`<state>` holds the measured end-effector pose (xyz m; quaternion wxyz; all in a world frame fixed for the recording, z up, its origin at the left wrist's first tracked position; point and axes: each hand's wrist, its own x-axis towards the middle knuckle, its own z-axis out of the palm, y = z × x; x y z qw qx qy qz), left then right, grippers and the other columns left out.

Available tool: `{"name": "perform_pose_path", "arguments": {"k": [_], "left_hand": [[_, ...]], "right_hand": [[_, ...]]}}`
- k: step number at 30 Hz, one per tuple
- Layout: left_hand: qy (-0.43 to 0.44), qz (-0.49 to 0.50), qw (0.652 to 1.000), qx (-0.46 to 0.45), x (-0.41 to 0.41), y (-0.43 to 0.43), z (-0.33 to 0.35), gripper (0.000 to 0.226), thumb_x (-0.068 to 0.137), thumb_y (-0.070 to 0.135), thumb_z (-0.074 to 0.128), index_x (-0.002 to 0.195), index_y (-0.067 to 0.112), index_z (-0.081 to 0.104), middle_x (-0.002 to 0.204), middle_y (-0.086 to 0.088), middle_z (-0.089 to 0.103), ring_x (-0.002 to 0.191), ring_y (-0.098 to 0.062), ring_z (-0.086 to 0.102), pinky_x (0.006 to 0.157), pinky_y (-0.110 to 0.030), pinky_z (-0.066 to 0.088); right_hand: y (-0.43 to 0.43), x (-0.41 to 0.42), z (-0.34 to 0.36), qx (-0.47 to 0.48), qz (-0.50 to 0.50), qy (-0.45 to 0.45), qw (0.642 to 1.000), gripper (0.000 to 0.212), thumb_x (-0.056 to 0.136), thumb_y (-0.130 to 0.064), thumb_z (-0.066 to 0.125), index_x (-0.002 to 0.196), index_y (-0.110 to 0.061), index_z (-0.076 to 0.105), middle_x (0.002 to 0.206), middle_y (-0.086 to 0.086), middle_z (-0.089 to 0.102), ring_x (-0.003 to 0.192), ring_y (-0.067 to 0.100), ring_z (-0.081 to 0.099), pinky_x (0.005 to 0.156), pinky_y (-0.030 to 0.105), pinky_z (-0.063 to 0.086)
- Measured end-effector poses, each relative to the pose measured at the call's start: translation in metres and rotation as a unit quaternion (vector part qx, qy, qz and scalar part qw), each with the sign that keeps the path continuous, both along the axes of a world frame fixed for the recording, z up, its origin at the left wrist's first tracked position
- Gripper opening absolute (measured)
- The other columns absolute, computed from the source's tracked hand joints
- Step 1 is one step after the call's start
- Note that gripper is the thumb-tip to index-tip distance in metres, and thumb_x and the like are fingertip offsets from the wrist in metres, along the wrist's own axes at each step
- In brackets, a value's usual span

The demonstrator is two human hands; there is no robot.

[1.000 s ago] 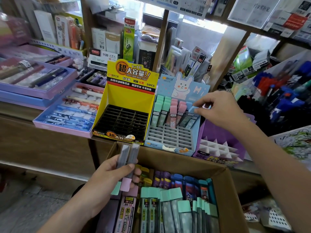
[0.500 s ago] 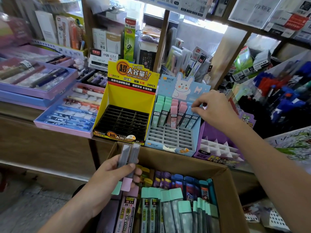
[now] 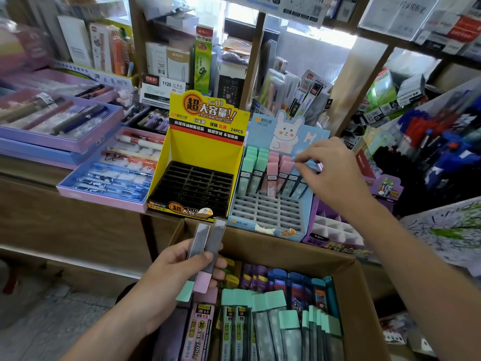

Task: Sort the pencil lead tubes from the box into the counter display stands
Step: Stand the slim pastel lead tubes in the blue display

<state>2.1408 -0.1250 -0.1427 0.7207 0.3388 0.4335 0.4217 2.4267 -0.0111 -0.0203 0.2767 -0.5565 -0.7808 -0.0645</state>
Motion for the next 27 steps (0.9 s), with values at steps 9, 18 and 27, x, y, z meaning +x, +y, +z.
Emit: {"name": "perform_pose_path", "arguments": {"k": [9,18,27], "left_hand": [[-0.007,-0.007,1.000,0.002,0.001,-0.001,0.004,0.031,0.084,0.022,0.071,0.112,0.011,0.077,0.100,-0.022,0.075,0.085,-0.026,0.072,0.071,-0.030,0.060],[-0.008,-0.021,1.000,-0.001,0.001,-0.003,0.005,0.024,0.085,0.020,0.070,0.106,0.012,0.080,0.101,-0.021,0.076,0.084,-0.023,0.073,0.071,-0.030,0.063],[-0.036,-0.015,0.999,-0.021,0.000,-0.003,0.003,0.028,0.086,0.025,0.068,0.110,0.018,0.079,0.106,-0.021,0.077,0.088,-0.024,0.076,0.066,-0.031,0.063]], "right_hand": [[-0.069,-0.071,-0.054,-0.285,0.100,0.303,0.904,0.008,0.098,-0.024,0.068,0.099,-0.023,0.076,0.078,-0.001,0.074,0.060,0.008,0.066,0.055,0.018,0.052],[-0.078,-0.088,-0.085,-0.403,0.070,0.471,0.781,0.011,0.100,-0.022,0.068,0.099,-0.025,0.079,0.067,0.005,0.070,0.048,0.011,0.054,0.042,0.019,0.041],[-0.078,-0.073,-0.074,-0.457,0.090,0.582,0.667,0.025,0.095,-0.017,0.069,0.114,-0.001,0.069,0.085,0.022,0.075,0.068,0.024,0.075,0.053,0.026,0.059]]}}
